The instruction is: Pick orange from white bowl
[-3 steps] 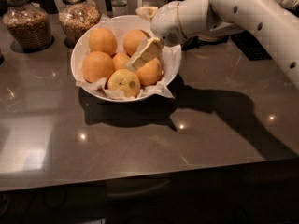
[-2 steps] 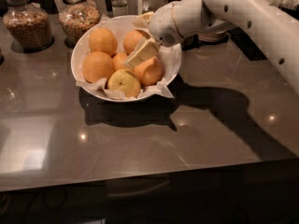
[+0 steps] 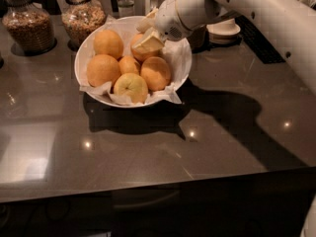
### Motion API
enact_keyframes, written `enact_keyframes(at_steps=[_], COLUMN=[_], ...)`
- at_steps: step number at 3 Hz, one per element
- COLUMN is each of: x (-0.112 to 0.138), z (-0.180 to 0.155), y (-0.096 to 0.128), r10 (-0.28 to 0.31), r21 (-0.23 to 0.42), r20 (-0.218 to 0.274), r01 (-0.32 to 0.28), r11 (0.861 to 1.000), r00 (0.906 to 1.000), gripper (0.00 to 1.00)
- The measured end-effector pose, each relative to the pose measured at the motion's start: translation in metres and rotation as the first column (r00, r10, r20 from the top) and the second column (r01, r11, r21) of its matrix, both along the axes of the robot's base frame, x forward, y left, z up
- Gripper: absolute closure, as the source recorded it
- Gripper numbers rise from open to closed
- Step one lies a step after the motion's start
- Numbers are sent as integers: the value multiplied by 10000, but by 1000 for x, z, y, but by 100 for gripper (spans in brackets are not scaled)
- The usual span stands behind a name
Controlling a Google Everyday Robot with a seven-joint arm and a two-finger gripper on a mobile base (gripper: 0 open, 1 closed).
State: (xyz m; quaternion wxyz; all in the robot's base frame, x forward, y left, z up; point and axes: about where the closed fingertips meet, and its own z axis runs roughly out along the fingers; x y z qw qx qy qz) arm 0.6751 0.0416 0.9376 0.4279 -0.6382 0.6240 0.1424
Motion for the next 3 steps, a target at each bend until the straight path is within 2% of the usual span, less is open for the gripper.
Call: enact_keyframes(at_steps=[1, 2, 3], x=[2, 2, 9], z=[5, 6, 3], y=[1, 1, -6], r10=[0, 0, -495], r21=[0, 0, -34], r20=[0, 0, 202], r01=[0, 0, 496], r11=[10000, 10000, 9988], r00=[10000, 10000, 9986], gripper=[36, 28, 32])
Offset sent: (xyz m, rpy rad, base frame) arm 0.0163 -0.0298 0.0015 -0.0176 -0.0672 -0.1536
